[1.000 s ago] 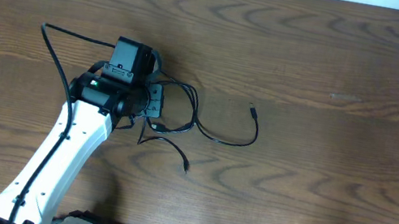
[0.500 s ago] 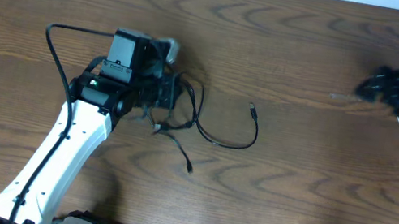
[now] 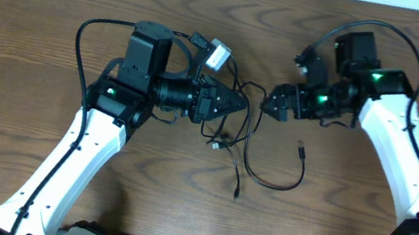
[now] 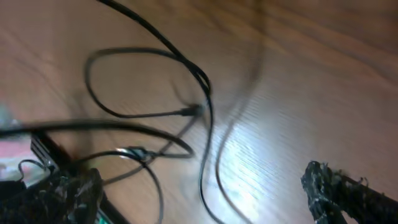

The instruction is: Untangle cables

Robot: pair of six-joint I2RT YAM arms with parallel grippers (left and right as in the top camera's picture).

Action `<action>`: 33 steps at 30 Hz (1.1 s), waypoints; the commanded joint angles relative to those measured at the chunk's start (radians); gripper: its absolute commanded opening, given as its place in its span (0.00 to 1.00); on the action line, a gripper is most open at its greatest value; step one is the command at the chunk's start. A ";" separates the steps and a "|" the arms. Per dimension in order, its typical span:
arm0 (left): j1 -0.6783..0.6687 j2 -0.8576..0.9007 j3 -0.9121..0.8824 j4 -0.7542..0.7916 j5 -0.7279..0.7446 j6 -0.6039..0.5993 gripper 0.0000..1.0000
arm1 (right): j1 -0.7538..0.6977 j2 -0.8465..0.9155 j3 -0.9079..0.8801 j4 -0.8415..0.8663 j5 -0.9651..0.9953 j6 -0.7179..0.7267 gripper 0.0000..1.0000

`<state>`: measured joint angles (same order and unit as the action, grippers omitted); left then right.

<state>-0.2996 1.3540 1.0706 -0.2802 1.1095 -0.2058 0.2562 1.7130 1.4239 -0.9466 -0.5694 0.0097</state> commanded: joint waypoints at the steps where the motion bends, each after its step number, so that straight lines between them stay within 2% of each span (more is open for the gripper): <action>1: -0.025 -0.007 0.013 0.006 0.032 0.005 0.07 | 0.058 0.000 -0.004 0.071 -0.039 -0.011 0.97; 4: -0.044 -0.007 0.013 0.006 0.032 0.006 0.08 | 0.114 0.000 -0.017 0.177 -0.012 -0.011 0.80; 5: -0.044 -0.007 0.013 0.005 0.032 0.006 0.08 | 0.135 0.000 -0.018 0.200 0.022 -0.011 0.66; 7: -0.044 -0.007 0.013 0.005 0.032 0.006 0.08 | 0.152 0.000 -0.018 0.207 0.059 -0.011 0.48; 10: -0.044 -0.007 0.013 0.005 0.032 0.005 0.08 | 0.173 0.000 -0.018 0.206 0.124 -0.011 0.54; 13: -0.044 -0.007 0.013 0.006 0.031 0.006 0.08 | 0.174 0.000 -0.018 0.206 0.149 -0.011 0.56; 16: -0.010 -0.008 0.013 0.002 0.017 0.006 0.08 | 0.174 0.000 -0.018 0.208 0.208 -0.031 0.68; 18: 0.010 -0.008 0.013 -0.034 -0.054 0.004 0.08 | 0.174 0.000 -0.018 0.214 0.208 -0.076 0.70; 20: 0.027 -0.008 0.013 -0.088 -0.191 -0.066 0.08 | 0.173 0.000 -0.018 0.231 0.166 -0.106 0.73; 23: 0.053 -0.008 0.013 -0.087 -0.213 -0.159 0.08 | 0.173 0.000 -0.018 0.256 -0.006 -0.205 0.75; 25: 0.066 -0.008 0.013 -0.076 -0.191 -0.201 0.08 | 0.173 0.000 -0.018 0.264 -0.104 -0.264 0.76; 27: 0.074 -0.008 0.013 -0.040 -0.088 -0.205 0.08 | 0.173 0.000 -0.018 0.267 -0.199 -0.343 0.75; 29: 0.074 -0.008 0.013 0.011 0.018 -0.225 0.08 | 0.172 0.000 -0.018 0.272 -0.207 -0.380 0.71; 33: 0.074 -0.008 0.013 0.103 0.169 -0.303 0.08 | 0.142 0.000 -0.018 0.293 -0.208 -0.385 0.71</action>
<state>-0.2291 1.3540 1.0714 -0.2070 1.1309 -0.4408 0.4183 1.7130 1.4117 -0.6598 -0.7349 -0.3344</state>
